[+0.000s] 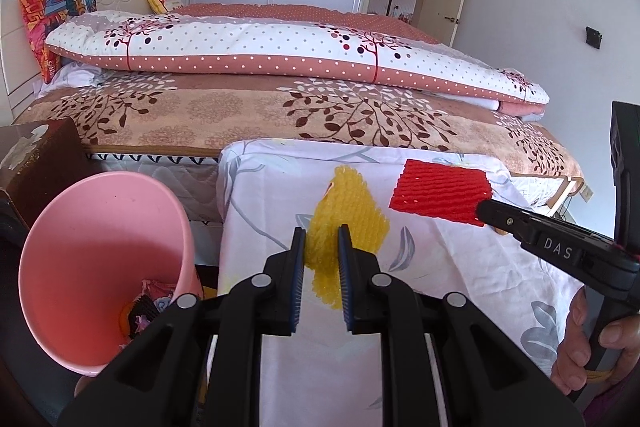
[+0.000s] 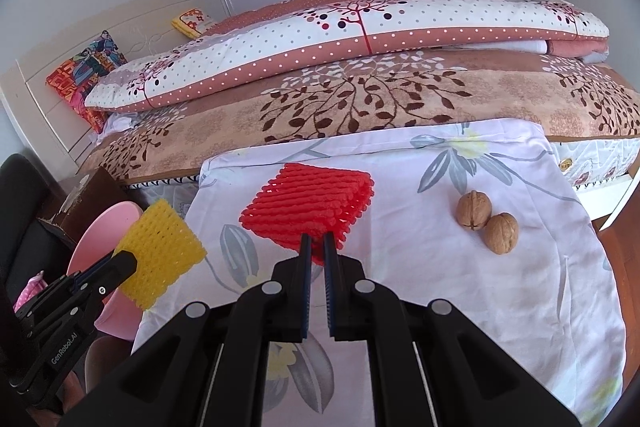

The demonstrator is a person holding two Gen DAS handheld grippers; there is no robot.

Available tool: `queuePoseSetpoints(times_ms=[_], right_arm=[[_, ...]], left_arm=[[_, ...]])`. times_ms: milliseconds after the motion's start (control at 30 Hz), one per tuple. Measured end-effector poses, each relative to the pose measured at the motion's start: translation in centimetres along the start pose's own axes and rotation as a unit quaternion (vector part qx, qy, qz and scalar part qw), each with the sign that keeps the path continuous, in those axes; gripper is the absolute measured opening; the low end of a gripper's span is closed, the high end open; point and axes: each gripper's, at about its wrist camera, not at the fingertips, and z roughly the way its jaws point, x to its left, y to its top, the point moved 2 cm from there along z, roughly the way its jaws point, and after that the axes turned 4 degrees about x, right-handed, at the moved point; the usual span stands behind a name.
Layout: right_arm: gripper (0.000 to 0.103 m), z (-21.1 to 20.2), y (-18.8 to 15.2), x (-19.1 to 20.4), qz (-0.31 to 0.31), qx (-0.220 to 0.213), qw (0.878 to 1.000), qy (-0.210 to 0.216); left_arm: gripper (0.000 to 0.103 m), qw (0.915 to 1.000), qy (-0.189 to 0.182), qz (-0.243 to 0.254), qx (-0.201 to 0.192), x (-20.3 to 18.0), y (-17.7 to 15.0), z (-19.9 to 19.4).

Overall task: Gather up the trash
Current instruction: 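Carry the yellow and red foam nets over the pink bin with both tools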

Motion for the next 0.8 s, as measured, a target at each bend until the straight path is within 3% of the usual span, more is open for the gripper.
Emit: queuePoseSetpoints(times_ms=[300, 800], right_arm=[[0.006, 1.1, 0.7, 7.0, -0.075, 0.006, 0.997, 0.03], [0.006, 3.0, 0.3, 16.8, -0.177, 0.017, 0.983, 0.054]], left_arm=[[0.015, 0.9979, 0.051, -0.029, -0.029, 4.1, 0.8, -2.2], [0.015, 0.9861, 0.126, -0.102, -0.034, 12.5, 0.3, -3.8]])
